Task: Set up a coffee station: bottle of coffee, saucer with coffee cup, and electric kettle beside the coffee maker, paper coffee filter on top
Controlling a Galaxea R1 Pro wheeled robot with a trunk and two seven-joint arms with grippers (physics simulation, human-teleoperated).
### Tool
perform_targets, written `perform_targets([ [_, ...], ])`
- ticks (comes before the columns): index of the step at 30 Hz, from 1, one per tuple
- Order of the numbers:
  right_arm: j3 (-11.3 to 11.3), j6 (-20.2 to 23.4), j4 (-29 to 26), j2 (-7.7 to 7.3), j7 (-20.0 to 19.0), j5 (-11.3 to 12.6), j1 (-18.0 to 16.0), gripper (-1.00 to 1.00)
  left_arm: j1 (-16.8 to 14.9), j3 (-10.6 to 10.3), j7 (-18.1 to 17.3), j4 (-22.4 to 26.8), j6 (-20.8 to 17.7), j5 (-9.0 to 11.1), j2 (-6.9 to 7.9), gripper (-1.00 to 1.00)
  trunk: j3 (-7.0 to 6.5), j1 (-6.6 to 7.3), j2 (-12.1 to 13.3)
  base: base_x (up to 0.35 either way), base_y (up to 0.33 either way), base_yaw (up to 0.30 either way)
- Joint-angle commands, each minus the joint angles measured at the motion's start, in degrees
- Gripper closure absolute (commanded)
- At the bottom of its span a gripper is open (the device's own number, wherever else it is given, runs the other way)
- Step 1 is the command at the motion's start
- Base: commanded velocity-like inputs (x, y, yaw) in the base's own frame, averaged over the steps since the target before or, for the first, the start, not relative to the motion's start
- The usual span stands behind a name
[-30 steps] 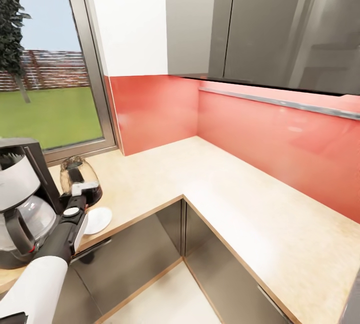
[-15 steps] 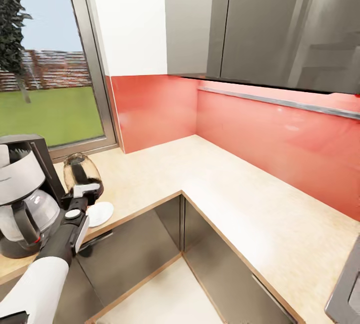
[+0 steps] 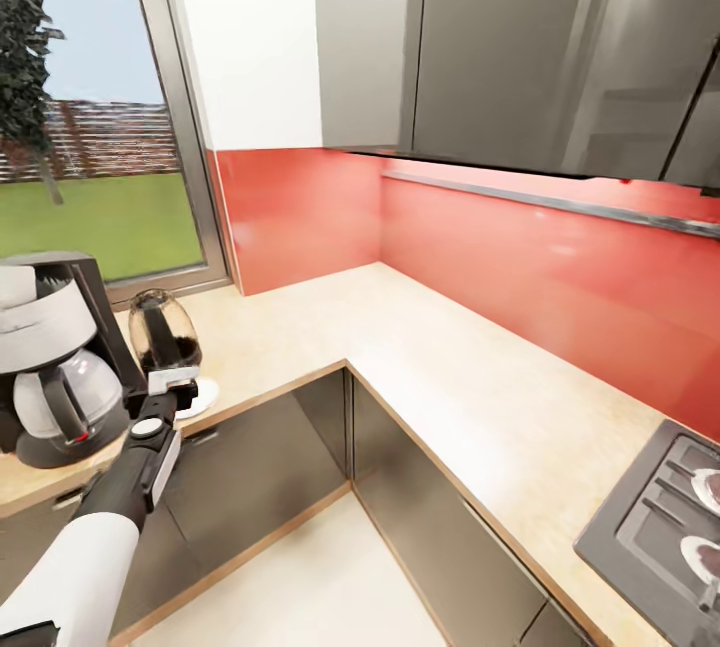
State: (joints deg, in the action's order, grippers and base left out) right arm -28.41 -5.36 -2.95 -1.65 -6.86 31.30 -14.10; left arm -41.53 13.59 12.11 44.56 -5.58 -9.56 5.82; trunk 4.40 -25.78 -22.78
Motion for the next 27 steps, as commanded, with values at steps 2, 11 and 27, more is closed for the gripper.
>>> perform_targets([
  [2, -0.4, -0.2, 0.1, -0.02, -0.3, 0.6, -0.1, -1.00, 0.0, 0.0, 0.1, 0.1, -0.2, -0.6, -0.08, -1.00, 0.13, -0.01, -0.1, -0.277, -0.165, 0.000],
  [11, -0.4, -0.2, 0.1, -0.02, -0.3, 0.6, -0.1, -1.00, 4.9, 0.2, 0.0, 1.0, 4.1, -0.1, -0.11, -1.00, 0.13, -0.01, -0.1, -0.283, -0.142, 0.000],
  [27, -0.4, -0.2, 0.1, 0.07, -0.3, 0.6, -0.1, -1.00, 21.9, 0.0, -0.5, 3.1, 14.2, 6.8, -0.01, -1.00, 0.13, -0.01, -0.1, -0.249, -0.066, 0.000],
])
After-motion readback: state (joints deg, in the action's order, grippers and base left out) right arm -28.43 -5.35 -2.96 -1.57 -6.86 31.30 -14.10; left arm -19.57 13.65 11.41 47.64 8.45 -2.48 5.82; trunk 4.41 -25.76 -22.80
